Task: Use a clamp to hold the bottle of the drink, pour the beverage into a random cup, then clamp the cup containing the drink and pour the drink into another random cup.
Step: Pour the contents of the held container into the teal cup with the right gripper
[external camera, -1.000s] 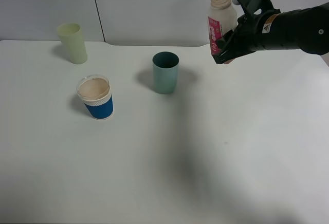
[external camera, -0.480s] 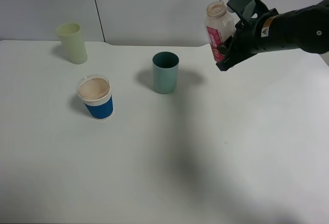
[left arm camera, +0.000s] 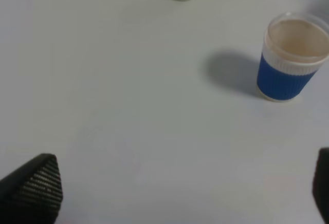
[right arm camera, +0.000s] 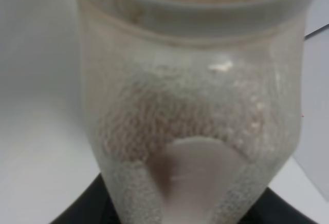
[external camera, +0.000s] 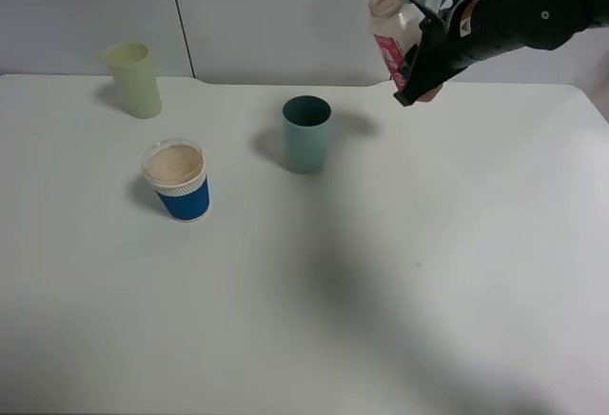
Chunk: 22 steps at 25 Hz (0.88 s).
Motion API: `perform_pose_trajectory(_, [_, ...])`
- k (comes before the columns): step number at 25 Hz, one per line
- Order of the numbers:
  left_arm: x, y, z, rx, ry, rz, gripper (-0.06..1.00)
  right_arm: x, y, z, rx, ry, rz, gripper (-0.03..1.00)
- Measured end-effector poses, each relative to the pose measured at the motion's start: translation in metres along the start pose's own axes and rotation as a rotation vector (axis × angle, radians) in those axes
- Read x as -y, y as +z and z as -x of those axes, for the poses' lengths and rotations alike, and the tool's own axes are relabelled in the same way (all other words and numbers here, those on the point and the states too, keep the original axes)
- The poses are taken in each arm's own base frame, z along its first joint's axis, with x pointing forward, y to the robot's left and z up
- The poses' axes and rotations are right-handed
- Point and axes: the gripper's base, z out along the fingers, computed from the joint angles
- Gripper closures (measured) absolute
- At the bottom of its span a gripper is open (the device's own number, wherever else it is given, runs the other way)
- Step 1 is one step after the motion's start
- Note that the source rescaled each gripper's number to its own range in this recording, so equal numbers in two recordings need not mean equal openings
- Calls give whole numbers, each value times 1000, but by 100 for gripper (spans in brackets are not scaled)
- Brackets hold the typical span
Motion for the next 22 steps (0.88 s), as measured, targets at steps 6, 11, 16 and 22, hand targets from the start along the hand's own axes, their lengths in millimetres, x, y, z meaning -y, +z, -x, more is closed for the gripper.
perform_pose_trajectory(6, [0,0,0,0,0,0,-5,-7,16,1,-50,-68,26,97])
perform_pose_trajectory(11, [0,0,0,0,0,0,-5,-32,41,19,-57,-167,79,97])
perform_pose_trajectory(16, [0,0,0,0,0,0,-5,-43,49,35,-58,-230,91,97])
perform_pose_trajectory(22, [0,0,0,0,0,0,-5,-46,49,49,-72,-298,79,97])
